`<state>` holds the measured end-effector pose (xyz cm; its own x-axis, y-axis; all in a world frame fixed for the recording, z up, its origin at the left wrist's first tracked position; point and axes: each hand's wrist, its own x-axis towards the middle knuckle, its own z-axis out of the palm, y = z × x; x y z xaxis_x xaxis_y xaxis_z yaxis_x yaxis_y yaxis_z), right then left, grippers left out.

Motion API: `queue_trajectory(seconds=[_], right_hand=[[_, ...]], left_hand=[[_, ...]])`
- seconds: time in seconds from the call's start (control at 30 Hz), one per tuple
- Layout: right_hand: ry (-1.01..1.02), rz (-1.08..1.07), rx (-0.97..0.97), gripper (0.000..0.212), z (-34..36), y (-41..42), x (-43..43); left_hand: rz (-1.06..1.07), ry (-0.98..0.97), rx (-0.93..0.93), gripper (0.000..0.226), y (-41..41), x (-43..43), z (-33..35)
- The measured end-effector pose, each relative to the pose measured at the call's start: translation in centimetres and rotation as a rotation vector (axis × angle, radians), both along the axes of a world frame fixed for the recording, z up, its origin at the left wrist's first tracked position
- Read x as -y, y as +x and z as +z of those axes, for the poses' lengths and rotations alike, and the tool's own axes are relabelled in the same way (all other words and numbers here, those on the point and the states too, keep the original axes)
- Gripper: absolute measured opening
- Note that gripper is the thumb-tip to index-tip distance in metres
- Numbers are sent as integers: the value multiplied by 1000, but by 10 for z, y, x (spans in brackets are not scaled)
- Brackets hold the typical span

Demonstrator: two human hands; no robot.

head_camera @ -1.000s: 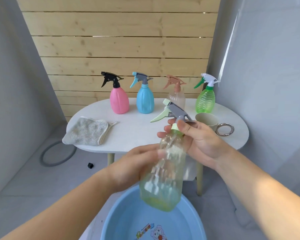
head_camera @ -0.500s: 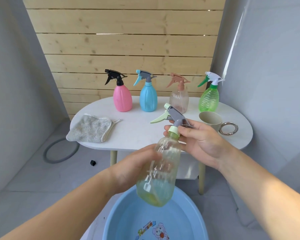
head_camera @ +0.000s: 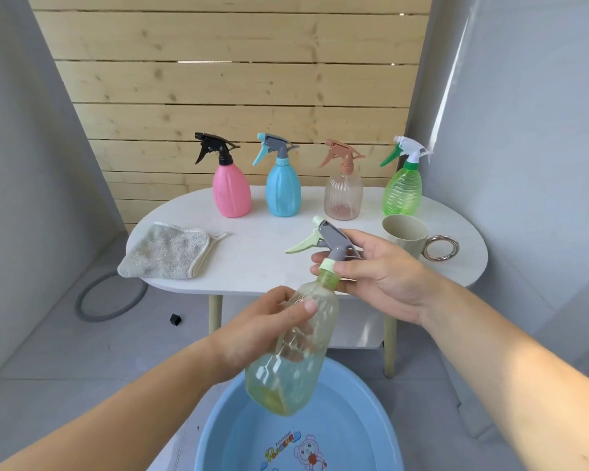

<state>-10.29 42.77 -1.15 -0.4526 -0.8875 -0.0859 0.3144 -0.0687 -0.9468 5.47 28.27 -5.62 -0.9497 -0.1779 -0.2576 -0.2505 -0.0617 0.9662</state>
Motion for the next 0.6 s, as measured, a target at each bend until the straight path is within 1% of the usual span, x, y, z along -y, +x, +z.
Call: queue_trajectory(seconds=[0.03,0.13,0.17,0.27,0.4,0.53,0.6], right_hand=[[33,-14,-51,44,-2,0,1],[237,-145,-395,38,-9,4,10],[252,-188,-446,36,-11,4,13],[178,-245,-396,38,-15,-3,17],[92,-406,-308,43,-9,-24,19],[-43,-680,-321,29,6,-40,24],[-64,-834,-321,27,6,-48,28]], left_hand=[[7,0,-1,57,-1,1,-1],[10,5,15,45,-1,2,-4],[7,6,22,41,-1,2,-5],[4,-18,44,40,-1,2,-7],[55,-51,42,58,3,8,-6],[189,-36,35,67,11,17,-6],[259,-25,55,69,13,21,-7]])
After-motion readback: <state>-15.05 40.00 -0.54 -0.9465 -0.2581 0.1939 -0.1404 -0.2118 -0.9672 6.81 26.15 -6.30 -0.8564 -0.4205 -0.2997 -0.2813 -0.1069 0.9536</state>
